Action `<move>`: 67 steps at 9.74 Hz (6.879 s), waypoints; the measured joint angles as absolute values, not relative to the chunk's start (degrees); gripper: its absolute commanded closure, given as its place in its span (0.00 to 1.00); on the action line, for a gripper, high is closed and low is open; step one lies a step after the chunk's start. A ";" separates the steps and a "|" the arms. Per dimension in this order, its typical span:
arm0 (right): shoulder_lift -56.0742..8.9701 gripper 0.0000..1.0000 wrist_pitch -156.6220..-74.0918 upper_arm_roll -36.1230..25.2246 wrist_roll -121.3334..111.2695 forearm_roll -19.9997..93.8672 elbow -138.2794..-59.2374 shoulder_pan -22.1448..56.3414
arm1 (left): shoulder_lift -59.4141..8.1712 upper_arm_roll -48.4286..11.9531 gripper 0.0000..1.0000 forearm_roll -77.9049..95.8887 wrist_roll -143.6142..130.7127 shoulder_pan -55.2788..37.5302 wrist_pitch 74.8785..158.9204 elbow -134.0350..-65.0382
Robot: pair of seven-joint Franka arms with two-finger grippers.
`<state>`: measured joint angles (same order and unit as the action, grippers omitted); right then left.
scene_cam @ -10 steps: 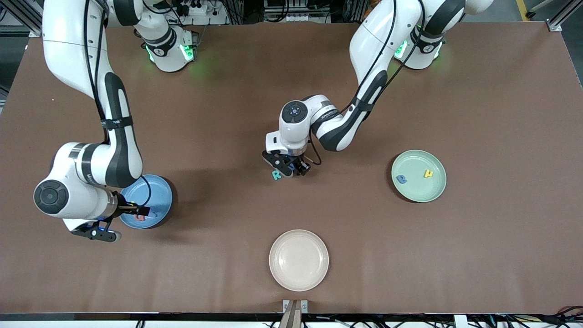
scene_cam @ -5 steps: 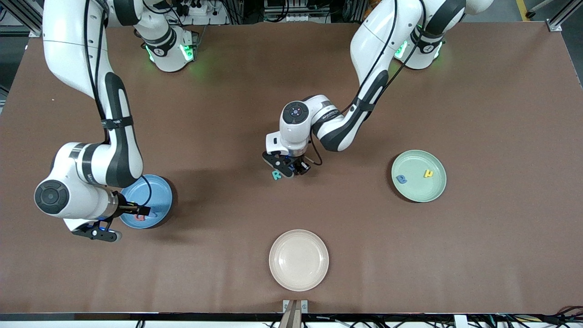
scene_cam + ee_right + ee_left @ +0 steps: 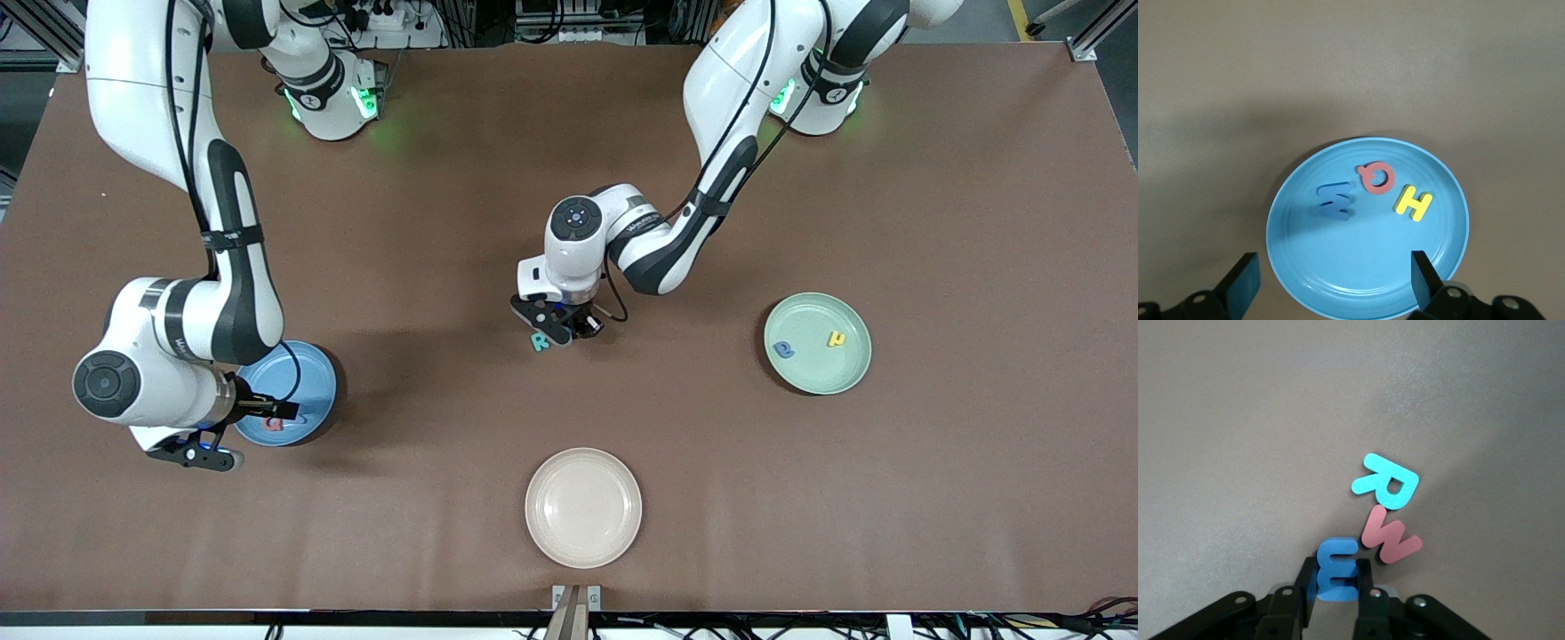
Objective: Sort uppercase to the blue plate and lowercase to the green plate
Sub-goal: 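Lower the left gripper over the blue E and grasp it, then carry the E toward the green plate while the right gripper reaches the R, then drop the E on the green plate while the right gripper grasps the R, then carry the teal R to the blue plate while the left gripper returns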
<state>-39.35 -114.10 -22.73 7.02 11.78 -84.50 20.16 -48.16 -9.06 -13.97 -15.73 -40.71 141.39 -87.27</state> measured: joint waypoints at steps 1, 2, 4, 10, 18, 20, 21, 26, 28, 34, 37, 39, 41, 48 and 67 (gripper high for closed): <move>-39.35 0.00 -114.09 -22.70 7.02 11.78 -84.50 20.19 | -48.17 -9.06 0.84 -13.96 -15.73 -40.71 141.40 -87.27; -39.34 0.00 -114.09 -22.69 7.02 11.83 -84.50 20.19 | -48.17 -9.06 0.86 -13.96 -15.73 -40.70 141.40 -87.26; -39.33 0.00 -114.09 -22.57 7.02 12.27 -84.50 20.27 | -48.15 -8.99 0.87 -13.22 -15.73 -40.64 140.67 -87.10; -39.27 0.00 -114.24 -20.51 6.99 14.83 -84.16 26.34 | -46.69 -8.93 1.00 -13.19 -15.10 -38.52 130.91 -85.40; -46.24 0.00 -128.14 -11.83 29.23 14.89 -84.32 41.81 | -32.15 -8.50 1.00 -13.20 9.53 -18.49 120.02 -96.63; -47.02 0.00 -128.75 -11.81 36.09 14.89 -84.20 44.09 | -30.46 -8.46 1.00 -14.29 15.46 -10.88 127.31 -103.58; -47.01 0.00 -128.75 -11.82 39.85 14.90 -84.02 44.91 | -29.99 -8.54 1.00 -14.34 18.10 -7.41 132.49 -107.81; -47.79 0.00 -131.60 -11.77 51.69 18.40 -84.03 47.54 | -26.53 -9.17 0.00 -14.29 17.76 -4.82 137.20 -115.66; -48.39 0.00 -131.87 -11.76 53.94 18.95 -84.12 47.72 | -25.97 -9.91 0.00 -13.74 14.66 -4.78 137.15 -115.80; -48.57 0.99 -134.41 -11.80 55.40 19.04 -86.35 47.99 | -24.29 -12.98 0.00 -13.20 -3.34 -5.22 135.37 -115.13; -48.09 1.00 -134.80 -11.77 56.61 19.07 -85.94 48.34 | -24.19 -13.49 0.00 -11.43 -5.74 -5.21 134.97 -114.79; -47.89 1.00 -134.73 -11.89 56.71 19.06 -85.91 48.55 | -24.19 -13.51 0.00 -11.39 -5.77 -5.17 134.94 -114.70; -47.88 1.00 -134.72 -11.96 56.71 19.06 -85.92 48.65 | -24.20 -13.89 0.00 -8.83 -6.02 -5.23 134.94 -114.07; -46.73 1.00 -129.44 -16.58 47.92 19.01 -81.90 42.95 | -29.65 -15.15 0.00 -3.38 -13.55 -10.06 134.93 -106.74; -45.75 0.00 -107.16 -31.81 -9.61 21.96 -79.65 22.40 | -50.72 -11.22 0.00 -12.23 -19.46 -38.48 149.36 -86.00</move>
